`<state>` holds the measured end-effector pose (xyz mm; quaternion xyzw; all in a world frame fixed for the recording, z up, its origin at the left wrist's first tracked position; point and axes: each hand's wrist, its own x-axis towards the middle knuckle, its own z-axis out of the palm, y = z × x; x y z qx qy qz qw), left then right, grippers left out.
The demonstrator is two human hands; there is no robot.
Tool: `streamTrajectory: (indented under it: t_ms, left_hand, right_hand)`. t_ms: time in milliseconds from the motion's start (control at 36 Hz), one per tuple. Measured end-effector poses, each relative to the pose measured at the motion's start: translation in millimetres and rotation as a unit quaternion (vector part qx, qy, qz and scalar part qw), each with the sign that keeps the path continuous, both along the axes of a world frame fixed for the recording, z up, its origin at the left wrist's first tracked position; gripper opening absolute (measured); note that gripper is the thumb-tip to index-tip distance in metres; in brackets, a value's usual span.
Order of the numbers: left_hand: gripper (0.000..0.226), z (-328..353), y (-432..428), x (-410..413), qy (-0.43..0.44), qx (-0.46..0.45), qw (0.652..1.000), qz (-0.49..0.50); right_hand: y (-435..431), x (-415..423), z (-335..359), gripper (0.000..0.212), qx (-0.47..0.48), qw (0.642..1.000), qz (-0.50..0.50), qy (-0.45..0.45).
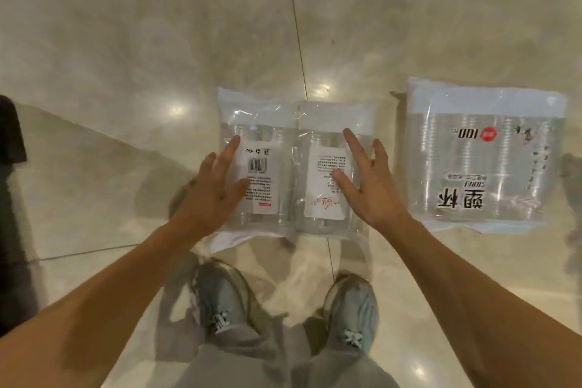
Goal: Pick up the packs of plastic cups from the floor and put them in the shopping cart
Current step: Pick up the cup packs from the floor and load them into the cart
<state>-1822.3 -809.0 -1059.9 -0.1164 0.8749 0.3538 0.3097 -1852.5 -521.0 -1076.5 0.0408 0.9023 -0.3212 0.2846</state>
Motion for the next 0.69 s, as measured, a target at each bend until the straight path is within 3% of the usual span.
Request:
streamTrajectory:
  t_ms: [139,306,500,694]
  left_hand:
    - [0.070,10.3,13.6,-1.2,0.043,0.008,0.998,0.042]
    - [0.072,104.2,-2.8,-28.1,0.039,0.073,0.995,0.047]
    - [0.069,317.7,0.2,-98.1,0.115,0.077,0.988,0.060]
    - [0.066,588.2,19.4,-157.4,0.188,0.080,0.978,0.033]
  right_hand:
    - [-1.2,2.4,9.2,0.066,-0.050,0.998,-0.033,0.025]
    - [-1.2,-28.1,108.0,0.066,-0.063,0.996,-0.038,0.040]
    - [8.2,-96.6,325.8,0.064,-0.067,0.991,-0.051,0.108]
    - [35.4,-142.9,601.1,0.064,-0.090,0.976,-0.069,0.184]
